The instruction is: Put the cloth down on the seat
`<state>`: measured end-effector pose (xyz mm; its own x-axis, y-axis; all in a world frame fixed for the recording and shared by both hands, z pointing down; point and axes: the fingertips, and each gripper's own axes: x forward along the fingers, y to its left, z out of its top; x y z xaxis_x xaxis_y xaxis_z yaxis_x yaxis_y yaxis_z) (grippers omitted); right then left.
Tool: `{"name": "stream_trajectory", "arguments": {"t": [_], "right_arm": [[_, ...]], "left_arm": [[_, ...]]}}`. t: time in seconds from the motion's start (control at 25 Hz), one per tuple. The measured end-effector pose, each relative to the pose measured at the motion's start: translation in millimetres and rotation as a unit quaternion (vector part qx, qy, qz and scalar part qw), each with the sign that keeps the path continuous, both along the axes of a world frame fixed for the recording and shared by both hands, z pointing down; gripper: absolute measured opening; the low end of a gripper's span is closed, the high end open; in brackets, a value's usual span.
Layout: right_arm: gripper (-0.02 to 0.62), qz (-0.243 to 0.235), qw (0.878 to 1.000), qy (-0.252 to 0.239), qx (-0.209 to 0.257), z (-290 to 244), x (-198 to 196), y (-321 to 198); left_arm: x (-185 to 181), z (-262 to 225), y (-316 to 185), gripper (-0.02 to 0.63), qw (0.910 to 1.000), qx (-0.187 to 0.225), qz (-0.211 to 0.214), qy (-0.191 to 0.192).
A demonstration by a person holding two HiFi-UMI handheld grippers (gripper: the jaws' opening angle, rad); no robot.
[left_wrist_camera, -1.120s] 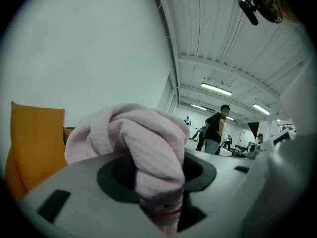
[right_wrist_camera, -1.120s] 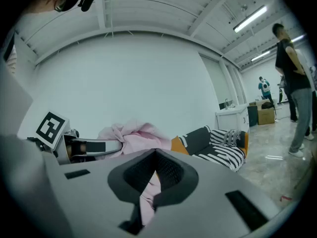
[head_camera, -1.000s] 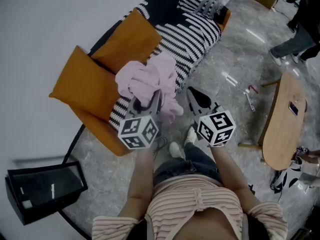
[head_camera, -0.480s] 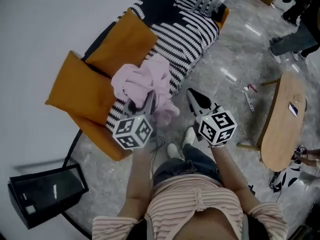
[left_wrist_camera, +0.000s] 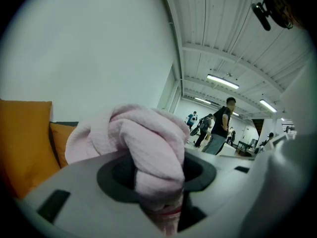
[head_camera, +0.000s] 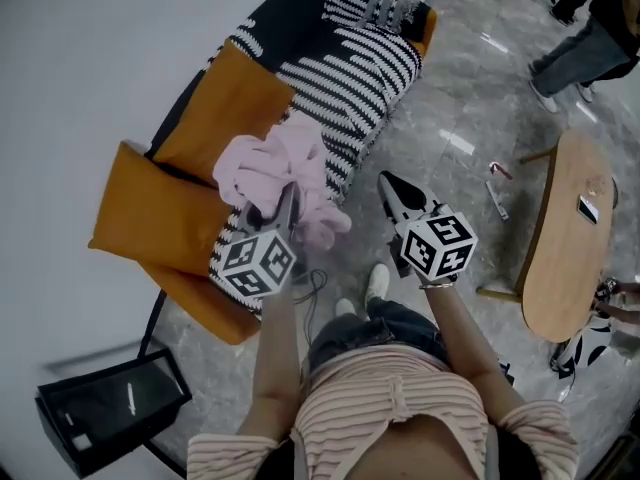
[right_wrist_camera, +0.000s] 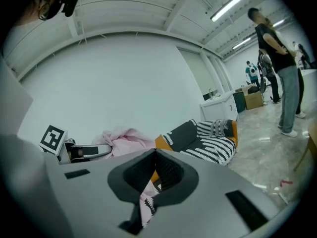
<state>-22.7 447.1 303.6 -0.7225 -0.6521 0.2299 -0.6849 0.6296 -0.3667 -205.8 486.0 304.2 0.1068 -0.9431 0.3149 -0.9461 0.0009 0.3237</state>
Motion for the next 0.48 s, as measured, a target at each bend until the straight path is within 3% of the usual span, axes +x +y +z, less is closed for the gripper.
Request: {"name": "stream_trajectory", "arguments": {"t": [0.48], "right_arm": [[0.009, 0.022, 1.000, -0.002, -0.016, 7.3, 47.6, -42.8]], "left_arm": [[51.2, -6.0, -50.3, 0.202, 0.9993, -0.001, 0.032, -0.017]]}}
